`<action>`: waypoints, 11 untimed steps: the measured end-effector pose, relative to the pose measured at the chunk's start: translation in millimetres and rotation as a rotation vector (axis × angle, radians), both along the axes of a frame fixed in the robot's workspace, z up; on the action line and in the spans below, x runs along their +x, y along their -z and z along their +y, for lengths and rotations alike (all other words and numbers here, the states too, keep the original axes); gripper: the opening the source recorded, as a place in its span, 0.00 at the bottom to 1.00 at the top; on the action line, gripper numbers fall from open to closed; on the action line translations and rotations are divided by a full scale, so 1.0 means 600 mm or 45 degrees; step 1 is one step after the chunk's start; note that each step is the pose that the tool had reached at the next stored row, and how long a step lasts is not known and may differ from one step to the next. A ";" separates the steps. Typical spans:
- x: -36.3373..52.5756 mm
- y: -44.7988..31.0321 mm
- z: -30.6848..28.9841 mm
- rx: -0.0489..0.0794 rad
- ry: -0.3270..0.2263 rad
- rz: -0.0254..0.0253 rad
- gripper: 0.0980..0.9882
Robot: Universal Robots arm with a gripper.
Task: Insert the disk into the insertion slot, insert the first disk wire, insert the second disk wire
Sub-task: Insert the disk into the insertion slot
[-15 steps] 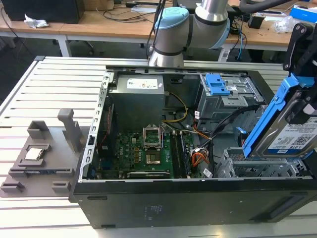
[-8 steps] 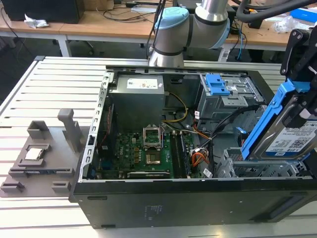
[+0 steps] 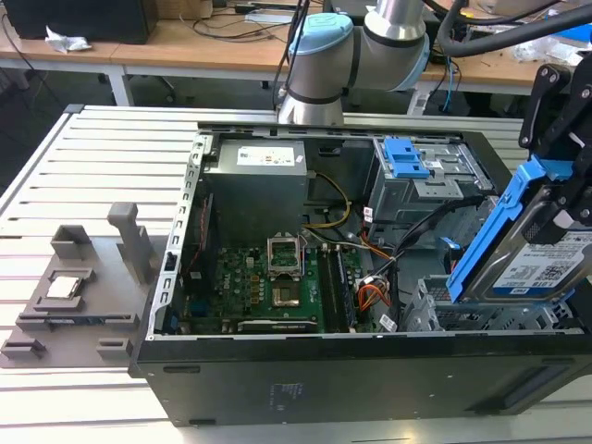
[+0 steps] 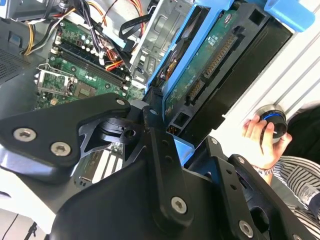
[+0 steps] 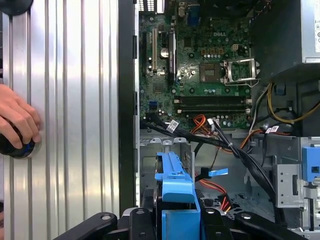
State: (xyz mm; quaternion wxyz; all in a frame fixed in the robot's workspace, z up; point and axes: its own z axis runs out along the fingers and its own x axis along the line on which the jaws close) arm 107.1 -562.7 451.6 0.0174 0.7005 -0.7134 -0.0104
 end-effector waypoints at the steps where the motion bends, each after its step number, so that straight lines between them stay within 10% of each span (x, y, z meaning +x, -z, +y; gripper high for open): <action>1: 0.000 0.002 0.0000 0.000 0.000 -0.0001 0.30; 7: -0.002 0.010 0.0048 0.001 0.000 -0.0001 0.30; 11: -0.010 0.017 0.0257 0.011 0.000 0.0000 0.30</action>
